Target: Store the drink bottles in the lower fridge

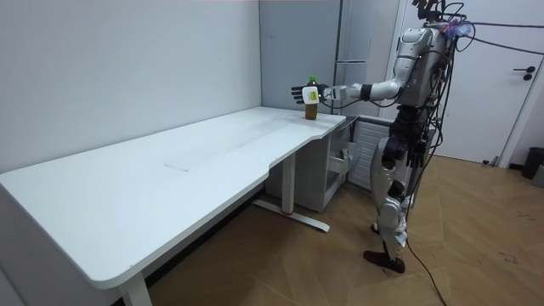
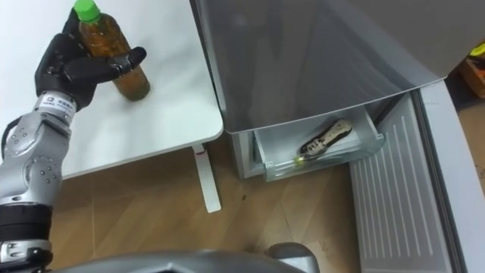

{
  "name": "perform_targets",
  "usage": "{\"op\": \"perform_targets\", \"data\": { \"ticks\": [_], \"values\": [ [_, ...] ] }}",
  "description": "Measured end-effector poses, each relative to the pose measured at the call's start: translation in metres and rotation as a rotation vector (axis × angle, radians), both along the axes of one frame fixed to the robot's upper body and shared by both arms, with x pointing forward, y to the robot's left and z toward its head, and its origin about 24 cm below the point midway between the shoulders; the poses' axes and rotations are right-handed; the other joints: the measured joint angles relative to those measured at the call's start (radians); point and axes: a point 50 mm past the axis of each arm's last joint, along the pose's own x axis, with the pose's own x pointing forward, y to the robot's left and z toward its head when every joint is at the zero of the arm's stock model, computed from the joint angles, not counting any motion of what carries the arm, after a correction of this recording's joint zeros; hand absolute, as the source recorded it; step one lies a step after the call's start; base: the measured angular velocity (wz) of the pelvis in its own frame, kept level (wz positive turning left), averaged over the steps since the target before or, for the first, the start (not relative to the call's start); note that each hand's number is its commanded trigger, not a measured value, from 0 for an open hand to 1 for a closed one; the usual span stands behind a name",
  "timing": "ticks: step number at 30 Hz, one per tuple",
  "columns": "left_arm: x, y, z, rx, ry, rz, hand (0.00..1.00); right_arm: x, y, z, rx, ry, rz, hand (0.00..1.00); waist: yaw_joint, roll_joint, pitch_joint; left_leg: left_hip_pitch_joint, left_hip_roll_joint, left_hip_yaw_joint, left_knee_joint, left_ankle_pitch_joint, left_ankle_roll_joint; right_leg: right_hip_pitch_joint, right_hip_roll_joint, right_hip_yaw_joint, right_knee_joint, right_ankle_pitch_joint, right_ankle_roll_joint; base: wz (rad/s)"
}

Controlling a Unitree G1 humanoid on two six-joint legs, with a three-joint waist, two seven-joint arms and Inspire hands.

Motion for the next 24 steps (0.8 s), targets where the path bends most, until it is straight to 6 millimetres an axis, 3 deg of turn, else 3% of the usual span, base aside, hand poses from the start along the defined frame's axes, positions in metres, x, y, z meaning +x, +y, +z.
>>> {"op": "perform_targets", "data": {
  "ticks": [24],
  "values": [
    [-0.0001,-0.0016,-0.0031,0.001,0.035,-0.013,1.0,0.0062,-0.0006,0.0003,-0.002,-0.022,-0.006,0.0,-0.015,0.002,0.0038,0.001,0.0,0.001,-0.005,0.0,0.0,-0.002,0.002,0.012,0.0,0.0,0.0,0.0]
  ]
}}
